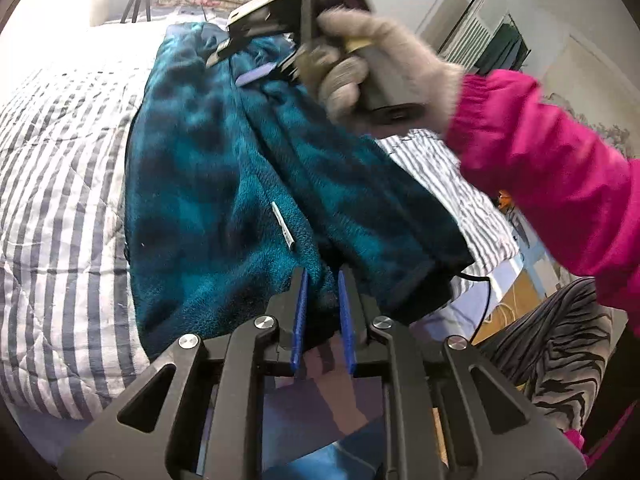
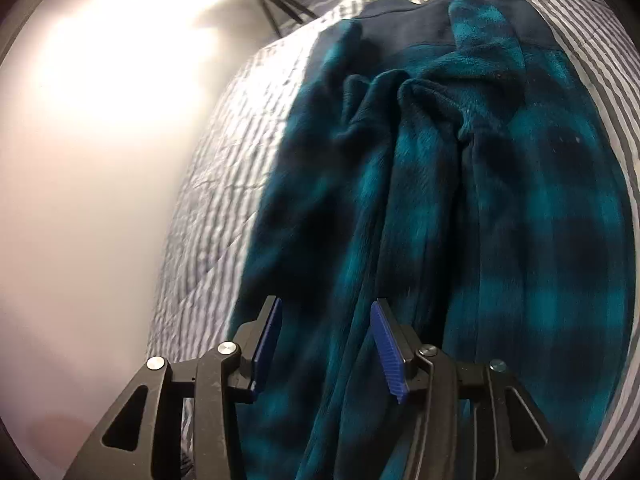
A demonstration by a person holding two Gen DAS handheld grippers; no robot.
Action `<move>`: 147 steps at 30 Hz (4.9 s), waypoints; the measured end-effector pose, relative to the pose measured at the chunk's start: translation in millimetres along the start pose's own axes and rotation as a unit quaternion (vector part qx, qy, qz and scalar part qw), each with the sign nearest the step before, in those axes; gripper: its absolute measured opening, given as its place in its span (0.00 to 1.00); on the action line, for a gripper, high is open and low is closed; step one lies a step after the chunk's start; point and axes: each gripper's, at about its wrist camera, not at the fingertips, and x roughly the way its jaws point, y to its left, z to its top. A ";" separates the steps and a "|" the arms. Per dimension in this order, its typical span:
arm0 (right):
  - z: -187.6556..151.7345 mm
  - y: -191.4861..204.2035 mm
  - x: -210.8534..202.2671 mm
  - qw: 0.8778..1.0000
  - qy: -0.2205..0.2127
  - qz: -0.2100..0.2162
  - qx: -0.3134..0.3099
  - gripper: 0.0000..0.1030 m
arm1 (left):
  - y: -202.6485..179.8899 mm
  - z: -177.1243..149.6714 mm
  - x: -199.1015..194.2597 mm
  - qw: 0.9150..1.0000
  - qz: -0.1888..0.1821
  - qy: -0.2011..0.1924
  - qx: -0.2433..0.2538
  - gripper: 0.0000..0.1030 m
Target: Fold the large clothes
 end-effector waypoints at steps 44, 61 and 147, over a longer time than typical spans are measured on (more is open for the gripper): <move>-143.8 -54.6 -164.1 0.993 -0.073 -0.087 -0.038 0.47 | 104.6 12.2 -31.8 0.987 0.003 0.045 -0.152 0.56; -243.4 -100.0 -117.4 0.993 -0.009 0.101 0.055 0.50 | 94.6 6.9 1.4 0.979 -0.048 0.069 -0.184 0.31; -19.4 -31.8 -13.4 0.996 -0.018 -0.043 -0.081 0.10 | 227.8 249.7 68.2 0.926 -0.114 0.045 -0.358 0.56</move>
